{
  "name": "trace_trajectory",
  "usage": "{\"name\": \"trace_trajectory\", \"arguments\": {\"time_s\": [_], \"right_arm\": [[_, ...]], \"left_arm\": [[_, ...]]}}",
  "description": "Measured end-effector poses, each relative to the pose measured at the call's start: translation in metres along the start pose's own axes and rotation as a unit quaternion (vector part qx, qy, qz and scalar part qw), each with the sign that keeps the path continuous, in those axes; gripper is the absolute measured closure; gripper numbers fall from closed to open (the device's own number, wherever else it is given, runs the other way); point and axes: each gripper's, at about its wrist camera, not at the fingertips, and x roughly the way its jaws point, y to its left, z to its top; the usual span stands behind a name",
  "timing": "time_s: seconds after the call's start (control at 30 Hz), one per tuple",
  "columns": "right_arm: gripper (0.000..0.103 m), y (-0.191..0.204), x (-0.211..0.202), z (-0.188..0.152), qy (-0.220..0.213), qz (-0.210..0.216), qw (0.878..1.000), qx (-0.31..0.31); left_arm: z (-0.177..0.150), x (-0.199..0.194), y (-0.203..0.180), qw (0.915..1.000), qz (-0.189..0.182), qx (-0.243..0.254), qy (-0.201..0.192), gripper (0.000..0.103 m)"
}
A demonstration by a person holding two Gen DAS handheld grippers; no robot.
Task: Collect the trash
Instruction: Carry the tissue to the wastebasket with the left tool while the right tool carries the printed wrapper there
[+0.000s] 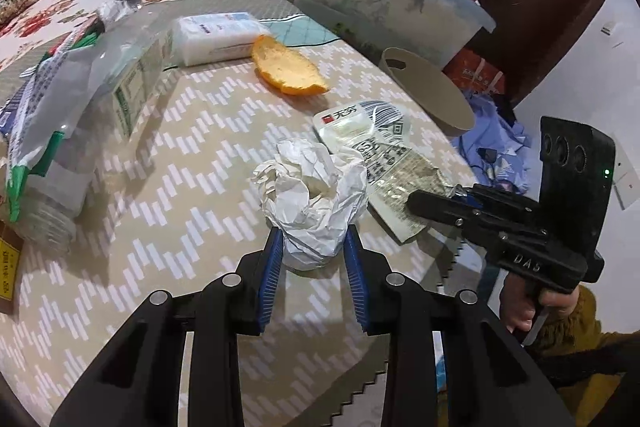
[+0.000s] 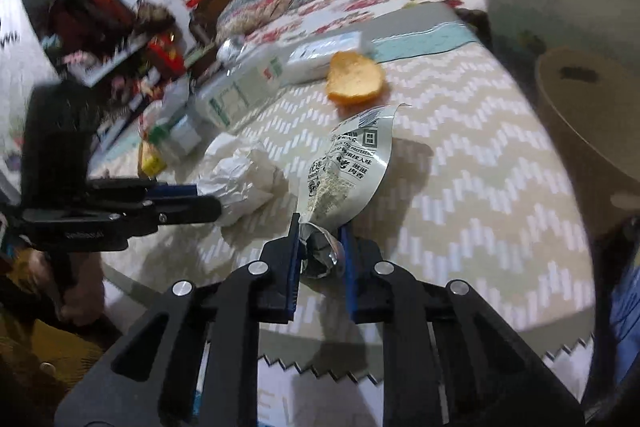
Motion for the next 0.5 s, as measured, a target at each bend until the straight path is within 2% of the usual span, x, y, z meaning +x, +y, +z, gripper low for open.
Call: {"name": "trace_trajectory", "arguments": {"time_s": [0.17, 0.5], "right_arm": [[0.083, -0.013, -0.018, -0.002, -0.028, 0.021, 0.998, 0.044], [0.083, -0.042, -0.032, 0.0, -0.067, 0.015, 0.993, 0.097]], "left_arm": [[0.006, 0.002, -0.007, 0.9998, -0.019, 0.001, 0.003, 0.074], [0.037, 0.01, -0.037, 0.9984, -0.034, 0.046, -0.006, 0.074]]}}
